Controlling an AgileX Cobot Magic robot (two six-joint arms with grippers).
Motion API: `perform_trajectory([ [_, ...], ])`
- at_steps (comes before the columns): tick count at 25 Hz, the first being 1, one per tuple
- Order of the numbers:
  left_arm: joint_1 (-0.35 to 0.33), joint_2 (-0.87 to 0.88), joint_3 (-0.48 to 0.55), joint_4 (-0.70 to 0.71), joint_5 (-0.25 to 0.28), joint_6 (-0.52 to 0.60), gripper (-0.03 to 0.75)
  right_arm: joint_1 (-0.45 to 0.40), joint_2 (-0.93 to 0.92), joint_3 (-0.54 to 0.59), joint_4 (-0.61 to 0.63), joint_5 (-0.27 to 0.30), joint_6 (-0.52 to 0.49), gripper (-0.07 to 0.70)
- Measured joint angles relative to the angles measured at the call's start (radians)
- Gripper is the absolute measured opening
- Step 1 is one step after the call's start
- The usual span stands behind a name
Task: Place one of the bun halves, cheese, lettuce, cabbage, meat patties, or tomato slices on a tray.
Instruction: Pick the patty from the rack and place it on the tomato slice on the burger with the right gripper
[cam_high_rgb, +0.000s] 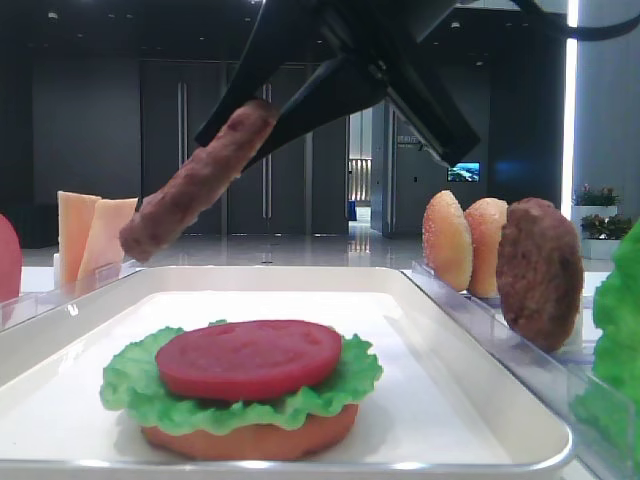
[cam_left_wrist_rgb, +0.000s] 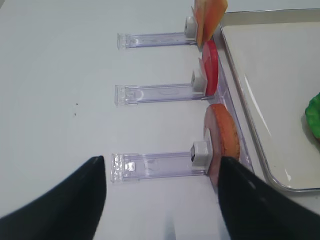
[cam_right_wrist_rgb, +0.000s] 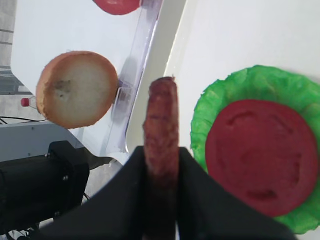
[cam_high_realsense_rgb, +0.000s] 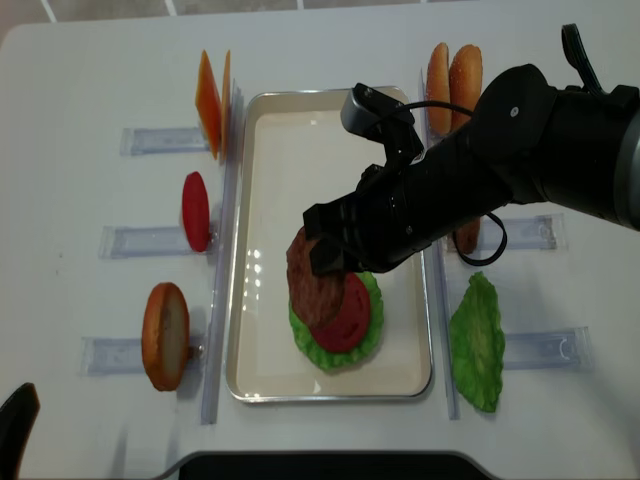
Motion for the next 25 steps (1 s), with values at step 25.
perform_trajectory([
  [25, 0.0, 0.0, 0.0, 0.0, 0.0, 0.0, 0.483, -0.067, 0.07, 0.028, 0.102, 0.053, -0.111, 0.109],
])
